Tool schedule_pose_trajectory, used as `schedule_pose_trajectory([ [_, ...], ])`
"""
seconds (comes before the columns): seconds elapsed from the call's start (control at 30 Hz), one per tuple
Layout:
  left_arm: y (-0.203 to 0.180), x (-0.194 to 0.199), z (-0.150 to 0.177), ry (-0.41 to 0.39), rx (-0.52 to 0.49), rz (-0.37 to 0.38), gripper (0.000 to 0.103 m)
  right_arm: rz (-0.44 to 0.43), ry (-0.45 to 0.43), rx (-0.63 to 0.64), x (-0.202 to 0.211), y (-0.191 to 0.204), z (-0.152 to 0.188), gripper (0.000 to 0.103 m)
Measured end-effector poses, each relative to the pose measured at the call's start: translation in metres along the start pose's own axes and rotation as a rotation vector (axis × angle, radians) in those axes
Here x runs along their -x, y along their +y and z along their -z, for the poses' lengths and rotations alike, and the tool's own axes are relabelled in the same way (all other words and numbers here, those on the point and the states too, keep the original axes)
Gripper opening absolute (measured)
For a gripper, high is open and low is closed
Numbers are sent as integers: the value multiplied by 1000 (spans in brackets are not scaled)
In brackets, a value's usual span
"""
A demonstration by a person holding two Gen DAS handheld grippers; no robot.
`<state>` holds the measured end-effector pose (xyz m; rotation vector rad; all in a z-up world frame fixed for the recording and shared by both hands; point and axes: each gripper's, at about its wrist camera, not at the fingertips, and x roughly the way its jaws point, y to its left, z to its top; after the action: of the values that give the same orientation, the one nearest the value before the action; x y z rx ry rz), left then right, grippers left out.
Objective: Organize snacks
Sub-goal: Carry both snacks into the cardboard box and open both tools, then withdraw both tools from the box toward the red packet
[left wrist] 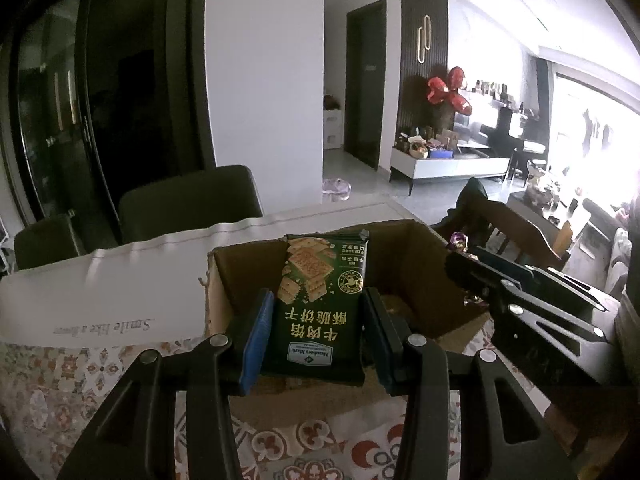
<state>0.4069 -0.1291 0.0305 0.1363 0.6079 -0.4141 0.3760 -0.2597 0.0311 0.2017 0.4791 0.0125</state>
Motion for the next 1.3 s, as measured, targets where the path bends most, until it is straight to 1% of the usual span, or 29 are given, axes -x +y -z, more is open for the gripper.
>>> schedule_pose_trajectory([
  [0.1, 2, -10, -5, 9, -8, -1, 44, -5, 15, 6, -9, -1, -4, 22],
  [0.27, 4, -26, -11, 33, -11, -11, 45, -5, 65, -1, -28, -6, -10, 22],
  [0.33, 4, -32, -12, 48, -10, -12, 47, -4, 74, -1, -32, -7, -10, 22],
  [0.4, 5, -33, -12, 44, -4, -20, 61, -7, 88, 3, -37, -8, -11, 23],
  [0.43, 5, -31, -12, 38, 2, -22, 63, -9, 96, 6, -38, -7, -11, 25],
  [0.47, 6, -30, -12, 34, 4, -21, 63, -5, 103, 9, -40, -7, -11, 36],
  [0.53, 10, -29, -12, 30, 11, -24, 63, 4, 98, 7, -39, -9, -11, 47],
  [0.63, 13, -17, -7, 12, 12, -44, 63, 25, 80, 20, -34, -7, -10, 47],
  [0.7, 12, -8, -4, -4, 2, -56, 67, 21, 81, 18, -29, -7, -8, 48],
  [0.77, 12, 3, 0, -18, -6, -69, 69, 22, 85, 25, -24, -4, -7, 57],
  [0.87, 9, 21, 9, -38, -31, -81, 69, 15, 68, 50, -11, 2, -2, 59],
  [0.93, 9, 32, 15, -51, -44, -85, 70, 8, 64, 62, -2, 6, 2, 64],
  [1.03, 7, 51, 25, -68, -59, -91, 70, -7, 54, 78, 13, 13, 11, 65],
  [1.13, 10, 64, 33, -74, -65, -97, 70, -21, 52, 87, 25, 20, 20, 69],
  [1.3, 11, 85, 49, -84, -84, -110, 70, -37, 52, 120, 44, 32, 34, 69],
])
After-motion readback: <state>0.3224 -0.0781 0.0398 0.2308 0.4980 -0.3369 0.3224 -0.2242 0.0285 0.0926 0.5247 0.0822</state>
